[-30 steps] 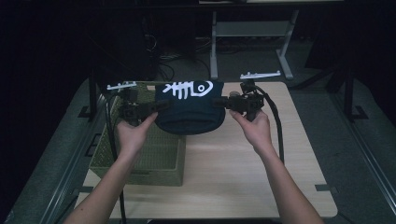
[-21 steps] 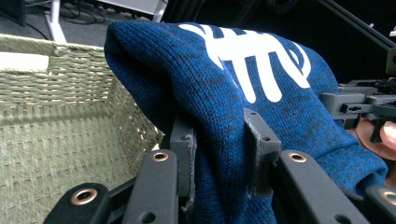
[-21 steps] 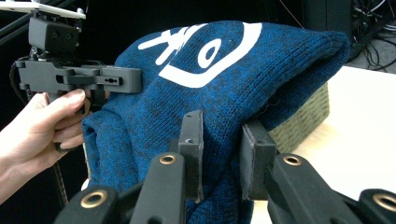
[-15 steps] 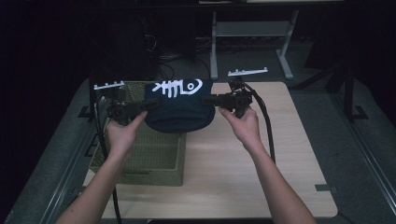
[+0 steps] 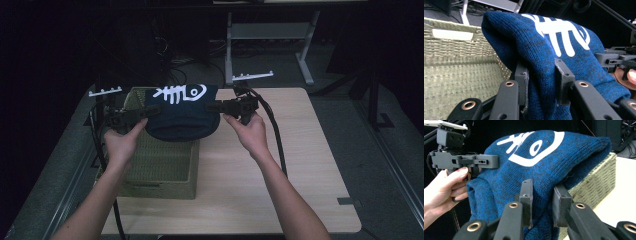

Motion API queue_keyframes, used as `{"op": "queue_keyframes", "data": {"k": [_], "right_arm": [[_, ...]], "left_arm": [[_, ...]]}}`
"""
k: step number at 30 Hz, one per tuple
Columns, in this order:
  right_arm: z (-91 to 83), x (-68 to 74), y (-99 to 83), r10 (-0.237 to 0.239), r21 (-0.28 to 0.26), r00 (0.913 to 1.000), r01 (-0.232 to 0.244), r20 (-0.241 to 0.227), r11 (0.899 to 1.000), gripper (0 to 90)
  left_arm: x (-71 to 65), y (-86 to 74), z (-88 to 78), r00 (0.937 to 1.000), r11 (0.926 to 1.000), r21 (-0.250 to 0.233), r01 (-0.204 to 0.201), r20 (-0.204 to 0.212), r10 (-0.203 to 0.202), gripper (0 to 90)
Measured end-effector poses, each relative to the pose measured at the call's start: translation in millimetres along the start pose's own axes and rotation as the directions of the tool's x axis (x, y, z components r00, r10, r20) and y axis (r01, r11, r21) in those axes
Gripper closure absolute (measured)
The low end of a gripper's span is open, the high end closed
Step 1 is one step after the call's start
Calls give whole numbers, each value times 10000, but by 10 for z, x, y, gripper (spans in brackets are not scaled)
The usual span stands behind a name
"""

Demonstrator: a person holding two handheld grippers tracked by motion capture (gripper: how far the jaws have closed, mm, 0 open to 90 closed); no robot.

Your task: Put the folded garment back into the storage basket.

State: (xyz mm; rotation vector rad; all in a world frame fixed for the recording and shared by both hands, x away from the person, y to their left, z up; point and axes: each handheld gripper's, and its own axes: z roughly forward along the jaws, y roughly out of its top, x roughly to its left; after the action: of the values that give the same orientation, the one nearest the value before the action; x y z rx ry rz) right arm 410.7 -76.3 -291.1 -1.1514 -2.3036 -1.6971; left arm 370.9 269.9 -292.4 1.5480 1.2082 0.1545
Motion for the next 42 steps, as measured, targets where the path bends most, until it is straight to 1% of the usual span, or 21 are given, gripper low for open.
{"op": "queue_keyframes", "data": {"k": [5, 8, 11, 16, 19, 22, 28, 32, 34, 35, 37, 42], "right_arm": [[93, 16, -8, 98, -4, 9999, -98, -116, 10000, 730], [142, 29, -15, 56, 51, 9999, -56, -100, 10000, 730], [198, 45, -20, 98, 5, 9998, -98, -187, 10000, 730], [309, 79, -26, 150, 49, 9996, -149, -228, 9999, 730], [400, 93, -39, 238, 29, 9994, -237, -265, 9997, 730], [496, 109, -53, 244, 114, 9992, -241, -309, 9996, 729], [673, 111, -96, 373, 281, 9986, -363, -370, 9989, 730], [786, 121, -123, 442, 364, 9983, -428, -389, 9984, 730], [831, 128, -136, 427, 438, 9984, -411, -359, 9982, 729], [861, 126, -146, 380, 490, 9987, -362, -350, 9981, 729], [897, 120, -158, 466, 548, 9981, -444, -392, 9975, 729], [984, 120, -188, 510, 596, 9979, -486, -394, 9970, 729]], "left_arm": [[60, 9, -47, 9999, 10000, 14, 91, -141, -91, 682], [90, 12, -78, 9997, 10000, 42, 33, -227, -32, 682], [128, 18, -117, 9996, 10000, 52, 34, -296, -32, 682], [193, 16, -172, 9984, 10000, 36, 35, -563, -33, 681], [279, -15, -207, 9979, 9998, -5, 220, -618, -219, 679], [366, -65, -228, 9962, 9986, -24, 536, -687, -536, 678], [508, -116, -277, 9927, 9964, -42, 848, -853, -849, 675], [569, -138, -313, 9905, 9956, -40, 934, -1012, -934, 668], [605, -161, -328, 9899, 9955, 59, 947, -1063, -935, 665], [618, -170, -334, 9892, 9951, 39, 989, -1090, -979, 665], [655, -186, -349, 9881, 9940, 20, 1096, -1085, -1088, 665], [705, -217, -358, 9865, 9943, 157, 1051, -1283, -1022, 662]]}}
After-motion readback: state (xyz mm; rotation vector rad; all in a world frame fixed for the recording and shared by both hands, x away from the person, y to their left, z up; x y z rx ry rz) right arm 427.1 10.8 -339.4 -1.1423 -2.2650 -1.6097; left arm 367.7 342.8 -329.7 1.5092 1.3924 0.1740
